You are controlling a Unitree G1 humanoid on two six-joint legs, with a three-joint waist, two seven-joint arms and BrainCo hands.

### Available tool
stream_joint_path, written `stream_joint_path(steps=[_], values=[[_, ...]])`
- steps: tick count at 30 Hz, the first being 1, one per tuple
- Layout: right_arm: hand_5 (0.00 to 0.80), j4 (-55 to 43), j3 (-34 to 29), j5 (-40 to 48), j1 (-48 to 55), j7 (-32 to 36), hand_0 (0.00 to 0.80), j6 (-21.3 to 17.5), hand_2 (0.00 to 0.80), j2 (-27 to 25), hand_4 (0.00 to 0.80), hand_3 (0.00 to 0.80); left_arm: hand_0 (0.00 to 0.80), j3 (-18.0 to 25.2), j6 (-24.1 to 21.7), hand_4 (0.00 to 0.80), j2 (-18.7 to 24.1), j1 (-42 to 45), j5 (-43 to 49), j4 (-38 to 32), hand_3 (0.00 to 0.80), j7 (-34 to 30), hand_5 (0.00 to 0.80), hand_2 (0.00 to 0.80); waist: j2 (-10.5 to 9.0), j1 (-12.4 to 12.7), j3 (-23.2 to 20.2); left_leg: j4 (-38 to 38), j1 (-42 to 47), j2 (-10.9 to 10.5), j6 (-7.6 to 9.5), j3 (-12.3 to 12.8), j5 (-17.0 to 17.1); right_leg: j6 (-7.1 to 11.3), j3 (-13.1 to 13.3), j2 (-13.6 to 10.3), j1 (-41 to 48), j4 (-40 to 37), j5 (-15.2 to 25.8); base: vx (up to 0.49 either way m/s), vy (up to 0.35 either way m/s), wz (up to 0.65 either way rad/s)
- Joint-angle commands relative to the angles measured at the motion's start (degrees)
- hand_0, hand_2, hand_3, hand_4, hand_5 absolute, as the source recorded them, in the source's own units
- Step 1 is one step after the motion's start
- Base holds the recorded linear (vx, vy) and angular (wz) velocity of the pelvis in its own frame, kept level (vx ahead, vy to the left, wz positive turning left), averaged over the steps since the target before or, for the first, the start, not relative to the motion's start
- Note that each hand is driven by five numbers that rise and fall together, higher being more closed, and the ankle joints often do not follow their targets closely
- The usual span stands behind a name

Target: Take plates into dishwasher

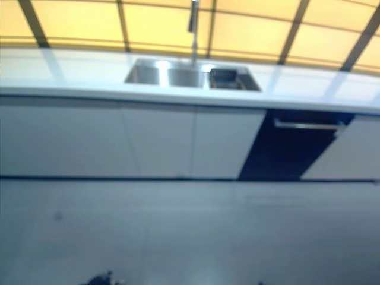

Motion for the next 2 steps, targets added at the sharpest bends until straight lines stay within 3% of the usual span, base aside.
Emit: stream_joint_path(steps=[1,2], values=[[0.0,0.77,2.09,0.24,-2.28,0.28,0.0,-0.49,0.0,-1.02,0.0,0.0,0.0,0.13,-0.22,0.0,-1.87,-3.46,0.91,0.0,0.0,0.46,0.0,0.0,1.81,0.28,0.04,-0.07,0.28,-2.22,3.2,-0.46,-7.55,-1.17,2.09,4.23,1.25,0.59,-5.79,-0.041,-0.208,-0.02],[0.0,0.73,2.19,-0.02,-2.43,0.43,0.0,-0.39,0.0,-1.08,0.0,0.0,0.0,0.05,0.07,0.0,-1.97,-3.43,0.75,-0.03,0.0,0.66,0.0,0.0,1.72,0.23,-0.16,-0.07,0.07,-2.18,2.96,-0.35,-7.39,-1.43,2.53,4.64,1.5,-0.28,-5.68,-0.027,-0.148,-0.01]])
